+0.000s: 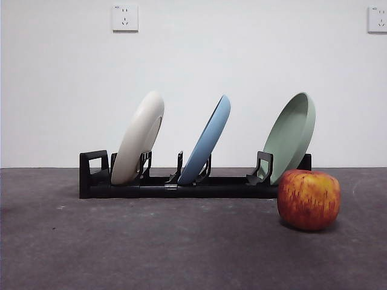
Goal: Take the yellow plate from the plate rack,put the plate on the table,take the apple from the table,put the apple in the plate
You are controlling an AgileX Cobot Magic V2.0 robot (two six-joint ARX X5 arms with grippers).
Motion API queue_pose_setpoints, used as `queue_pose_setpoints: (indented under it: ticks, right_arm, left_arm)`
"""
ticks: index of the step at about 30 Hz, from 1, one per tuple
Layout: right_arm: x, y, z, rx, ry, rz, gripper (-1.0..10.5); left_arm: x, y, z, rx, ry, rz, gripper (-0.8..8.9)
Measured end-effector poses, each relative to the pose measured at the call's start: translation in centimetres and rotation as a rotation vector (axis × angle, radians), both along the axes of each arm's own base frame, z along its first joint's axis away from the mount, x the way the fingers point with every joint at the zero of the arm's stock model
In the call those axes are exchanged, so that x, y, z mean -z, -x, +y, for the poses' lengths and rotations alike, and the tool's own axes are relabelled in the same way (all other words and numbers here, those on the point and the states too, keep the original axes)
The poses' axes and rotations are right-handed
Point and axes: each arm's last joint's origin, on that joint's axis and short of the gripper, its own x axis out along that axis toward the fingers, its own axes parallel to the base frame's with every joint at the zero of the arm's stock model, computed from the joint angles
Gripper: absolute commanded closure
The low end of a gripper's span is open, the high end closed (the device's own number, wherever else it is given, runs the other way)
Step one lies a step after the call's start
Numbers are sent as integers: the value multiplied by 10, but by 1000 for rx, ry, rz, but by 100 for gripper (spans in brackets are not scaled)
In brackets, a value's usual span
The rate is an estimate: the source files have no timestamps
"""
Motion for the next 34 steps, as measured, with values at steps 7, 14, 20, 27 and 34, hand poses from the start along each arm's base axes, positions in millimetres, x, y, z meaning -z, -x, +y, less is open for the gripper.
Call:
queue_pose_setpoints:
  ticks: [7, 14, 20, 27, 34]
  right_arm:
    - [-10, -36, 10, -199, 3, 177, 946]
    - [-12, -62, 17, -365, -22, 263, 756]
    - [-9, -68, 18, -368, -23, 292, 658]
    - [-10, -68, 18, -368, -23, 286, 662]
    - [-10, -68, 18, -368, -23, 286, 662]
  left_arm:
    - [-27, -46, -7, 158, 10, 104, 816]
    - [-42, -95, -16, 387, 92, 217, 649]
    - [-52, -133, -23, 457, 126, 307, 463]
    - [-74, -175, -44, 520, 120, 320, 463]
    - [-75, -218, -71, 579, 110, 372, 467]
